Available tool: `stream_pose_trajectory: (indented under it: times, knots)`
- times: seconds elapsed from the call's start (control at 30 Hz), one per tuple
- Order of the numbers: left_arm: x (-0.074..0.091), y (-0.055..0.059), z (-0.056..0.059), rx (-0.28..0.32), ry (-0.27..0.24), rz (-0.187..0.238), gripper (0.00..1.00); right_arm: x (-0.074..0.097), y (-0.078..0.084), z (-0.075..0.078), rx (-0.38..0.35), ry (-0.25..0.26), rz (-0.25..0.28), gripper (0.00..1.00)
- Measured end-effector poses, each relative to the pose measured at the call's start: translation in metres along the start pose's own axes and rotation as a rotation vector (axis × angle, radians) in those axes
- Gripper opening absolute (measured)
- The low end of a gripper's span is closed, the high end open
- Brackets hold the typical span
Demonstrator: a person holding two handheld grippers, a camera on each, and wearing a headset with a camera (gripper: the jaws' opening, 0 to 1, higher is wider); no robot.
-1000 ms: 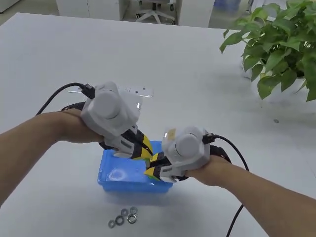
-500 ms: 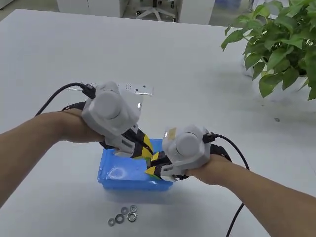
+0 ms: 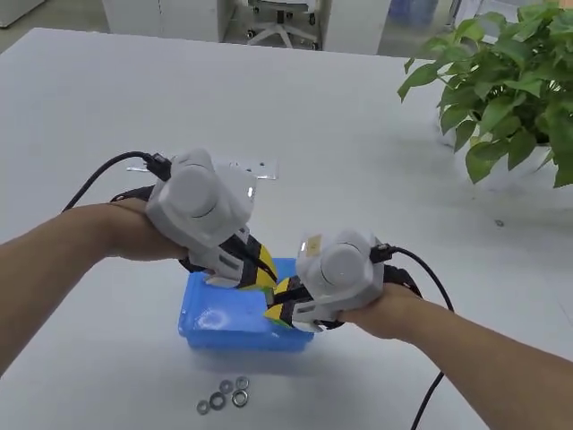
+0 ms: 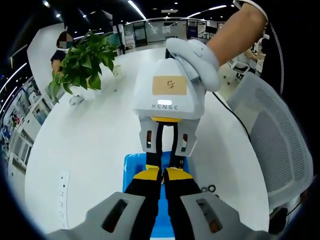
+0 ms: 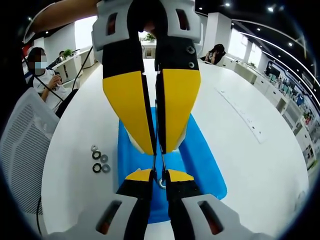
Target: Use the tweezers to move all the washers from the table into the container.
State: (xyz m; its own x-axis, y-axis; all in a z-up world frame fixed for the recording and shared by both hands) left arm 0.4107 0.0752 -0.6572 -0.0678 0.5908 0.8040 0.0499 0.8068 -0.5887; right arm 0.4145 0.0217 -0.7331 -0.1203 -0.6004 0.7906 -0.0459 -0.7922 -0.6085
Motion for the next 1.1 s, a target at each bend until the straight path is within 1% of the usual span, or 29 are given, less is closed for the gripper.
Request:
stream_pose_trajectory:
  times: [0.27,0.5,0.7,0.9,1.1]
  knots:
    - [0.007,-0.006,0.005,-0.007,-0.004,0.0,0.06,0.01,-0.005,-0.005,0.008,0.01,0.011,0.12]
    - [0.021,-0.015,0.007,-0.006,-0.02,0.017,0.06,0.022,-0.015,-0.008,0.007,0.033,0.034,0.12]
    - [0.032,-0.019,0.016,-0.018,-0.027,0.011,0.06,0.029,-0.023,-0.016,0.02,0.048,0.041,0.12]
    - [0.039,-0.02,0.027,-0.025,-0.028,-0.005,0.06,0.033,-0.027,-0.024,0.04,0.054,0.037,0.12]
    - [0.046,-0.021,0.036,-0.024,-0.028,-0.011,0.06,0.037,-0.032,-0.034,0.052,0.059,0.037,0.12]
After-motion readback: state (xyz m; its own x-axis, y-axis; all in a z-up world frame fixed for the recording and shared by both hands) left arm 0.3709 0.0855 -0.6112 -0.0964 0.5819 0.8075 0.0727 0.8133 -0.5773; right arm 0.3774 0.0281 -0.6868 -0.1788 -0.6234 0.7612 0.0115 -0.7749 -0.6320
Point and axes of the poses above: the centre of the closed fingertips' face, and the gripper's own axes: x roughly backward along the fingers, z roughly to its right, y roughly out of its underside, the point moved 6 cm from there along x, roughly backward along the fingers, and after that the axes turned 7 degrees about -z, right-handed, at the moved point
